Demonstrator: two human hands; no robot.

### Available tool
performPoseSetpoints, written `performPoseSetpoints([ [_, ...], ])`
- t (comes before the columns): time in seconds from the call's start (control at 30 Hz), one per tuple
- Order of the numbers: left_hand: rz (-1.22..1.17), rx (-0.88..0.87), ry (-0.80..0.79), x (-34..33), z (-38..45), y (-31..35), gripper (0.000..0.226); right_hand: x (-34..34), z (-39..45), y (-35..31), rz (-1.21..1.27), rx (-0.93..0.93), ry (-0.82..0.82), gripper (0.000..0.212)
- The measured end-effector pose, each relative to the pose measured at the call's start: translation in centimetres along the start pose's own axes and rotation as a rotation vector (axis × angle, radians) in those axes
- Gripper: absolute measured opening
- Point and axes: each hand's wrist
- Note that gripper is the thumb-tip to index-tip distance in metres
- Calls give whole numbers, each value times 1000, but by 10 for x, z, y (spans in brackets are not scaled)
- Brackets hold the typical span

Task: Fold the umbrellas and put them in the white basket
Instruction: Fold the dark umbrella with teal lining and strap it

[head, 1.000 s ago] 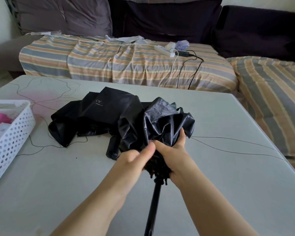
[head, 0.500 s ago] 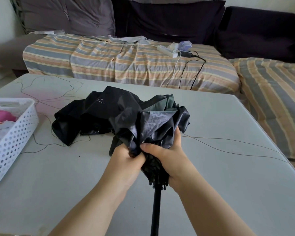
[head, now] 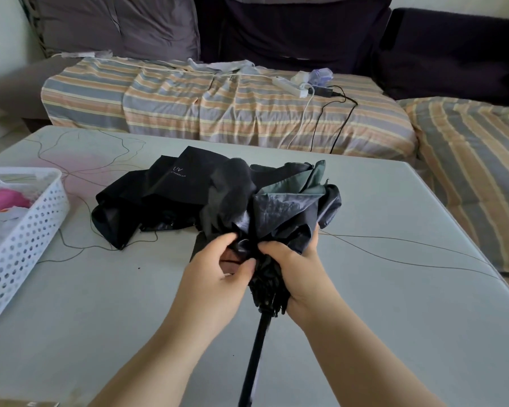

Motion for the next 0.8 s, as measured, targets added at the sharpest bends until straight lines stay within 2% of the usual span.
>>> performPoseSetpoints([
  [0.1, -251, 165, -102, 3, 6, -2, 42, 2, 5, 7, -7, -32, -60, 72],
  [0.27, -337, 308, -124, 7, 12, -10, 48, 4, 9, 8, -204, -81, -134, 82],
  [0.37, -366, 259, -157, 6, 12, -13, 49, 8, 12, 8, -241, -121, -192, 76],
  [0.53, -430, 102, -247, -1, 3, -11, 50, 10, 14, 9, -210, -98, -173, 88],
  [0.73, -370, -15, -212, -1, 2, -6, 39, 12, 13, 6, -126, 27, -184, 73],
  [0.8, -312, -82, -138, 4, 3, -2, 42, 11, 14, 2, -89, 76, -157, 66],
])
Point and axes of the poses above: each hand's wrist, its own z-axis towards the middle knuckle, its own x-axis out of the back of the hand, y = z × x, and after that the axes turned 15 degrees about y, right-handed
